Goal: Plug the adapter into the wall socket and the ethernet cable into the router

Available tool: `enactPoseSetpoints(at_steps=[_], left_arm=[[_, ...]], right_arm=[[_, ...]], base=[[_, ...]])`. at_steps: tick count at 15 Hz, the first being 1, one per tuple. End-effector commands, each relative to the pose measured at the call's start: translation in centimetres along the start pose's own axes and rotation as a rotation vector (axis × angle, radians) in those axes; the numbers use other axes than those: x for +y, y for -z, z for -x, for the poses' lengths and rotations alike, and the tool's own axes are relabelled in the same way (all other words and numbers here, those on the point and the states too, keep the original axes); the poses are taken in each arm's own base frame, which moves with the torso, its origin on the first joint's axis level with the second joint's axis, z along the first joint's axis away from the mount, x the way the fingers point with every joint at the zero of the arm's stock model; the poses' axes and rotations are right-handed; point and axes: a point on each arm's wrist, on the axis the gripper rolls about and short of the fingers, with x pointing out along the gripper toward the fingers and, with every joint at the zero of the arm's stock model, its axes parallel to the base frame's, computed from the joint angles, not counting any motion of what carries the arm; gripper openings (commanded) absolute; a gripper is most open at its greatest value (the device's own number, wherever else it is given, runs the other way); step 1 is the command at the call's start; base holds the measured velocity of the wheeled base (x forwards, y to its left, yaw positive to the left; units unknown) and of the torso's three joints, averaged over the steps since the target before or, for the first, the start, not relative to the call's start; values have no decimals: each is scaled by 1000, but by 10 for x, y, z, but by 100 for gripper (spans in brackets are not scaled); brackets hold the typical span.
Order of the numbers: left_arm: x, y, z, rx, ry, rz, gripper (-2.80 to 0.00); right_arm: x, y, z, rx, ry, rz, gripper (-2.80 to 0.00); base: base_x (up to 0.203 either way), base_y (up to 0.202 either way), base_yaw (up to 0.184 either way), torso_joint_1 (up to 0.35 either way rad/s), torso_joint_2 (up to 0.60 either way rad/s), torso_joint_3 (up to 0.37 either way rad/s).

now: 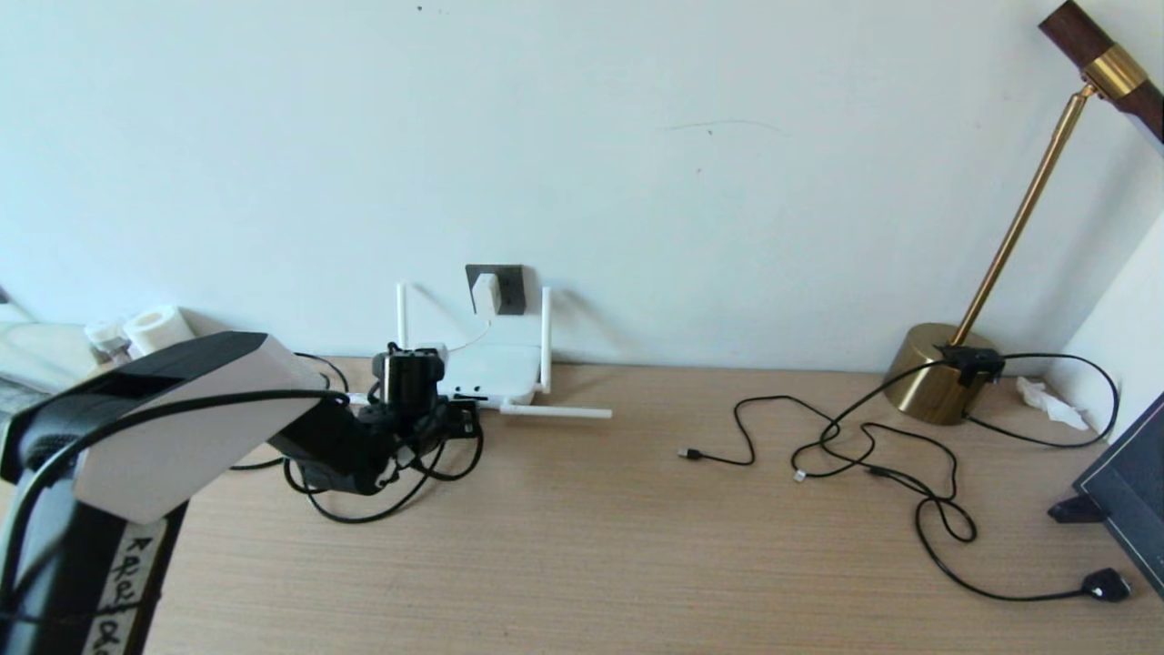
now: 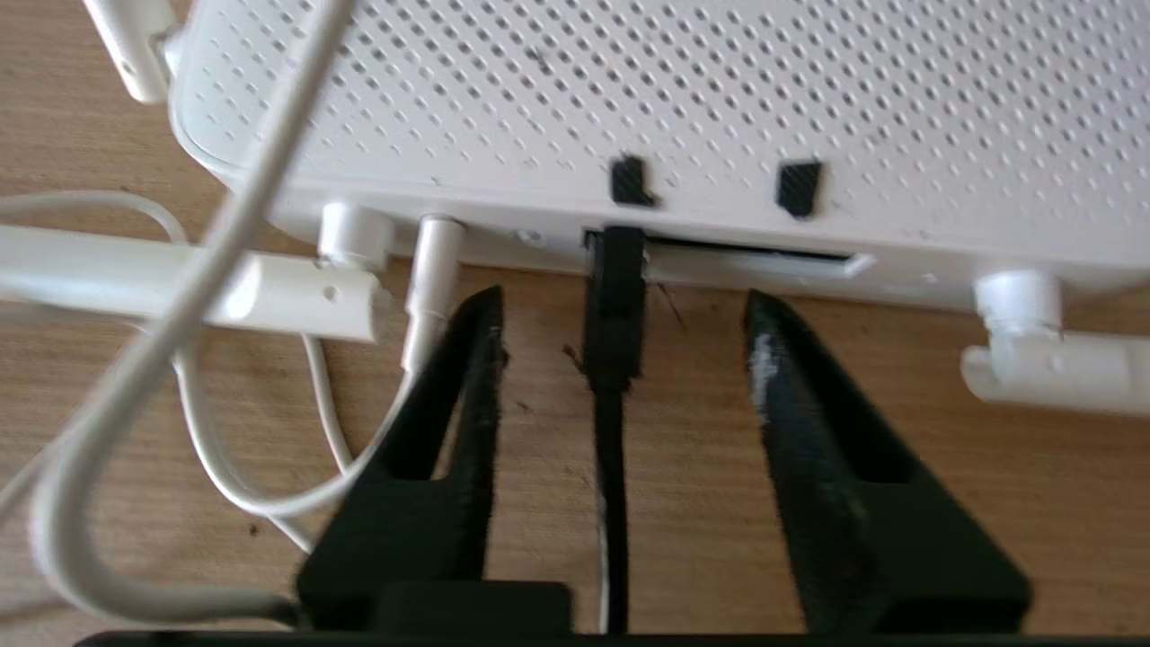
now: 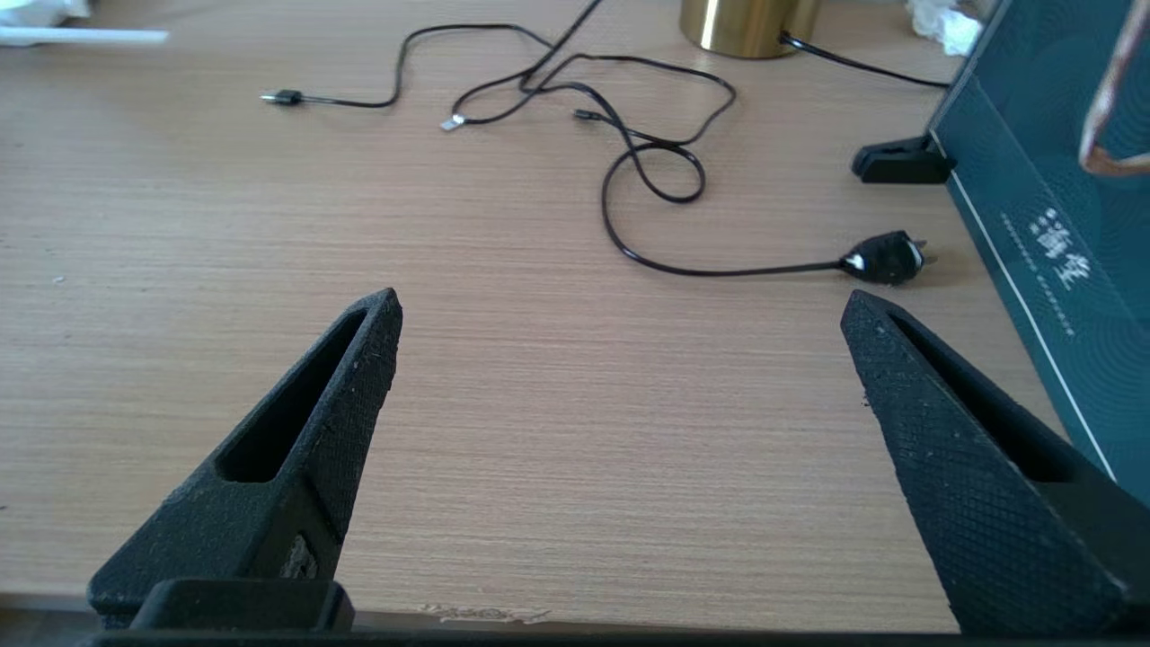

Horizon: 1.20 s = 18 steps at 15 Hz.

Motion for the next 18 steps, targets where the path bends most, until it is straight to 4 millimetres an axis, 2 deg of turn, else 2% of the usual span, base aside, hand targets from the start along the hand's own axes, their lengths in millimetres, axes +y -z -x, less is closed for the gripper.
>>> enactPoseSetpoints(at_steps=[1,4,7,9,11,12,13,15,18], left_arm=[[1,-1,6,5,-3,0,0],[2,1,7,13,-5,2,0],[2,-2,16,13,-2,-2,0],[-1,-13,35,-6,12,-4,0],[-6,-29,67,-47,37,-10,0],[-10,-41,87,-90,56,-13,-280],[-13,-53,110,-135,76,-21,-280],[-16,-79,168,-251,125,-29,-280],[-1,-115,268,-482,178,-3,-280]], right_arm=[[0,0,0,1,-1,0,0],[0,0,0,1,-1,0,0],[0,0,0,1,-1,0,0],[0,0,0,1,-1,0,0],[0,0,0,1,-1,0,0],[0,0,0,1,-1,0,0],[0,0,0,1,-1,0,0],[0,0,0,1,-1,0,0],[0,0,0,1,-1,0,0]], base=[[0,0,0,0,0,0],[0,0,0,0,0,0],[0,0,0,0,0,0],[0,0,0,0,0,0],[0,0,0,0,0,0],[0,0,0,0,0,0],[0,0,0,0,0,0],[0,0,0,0,0,0],[0,0,0,0,0,0]])
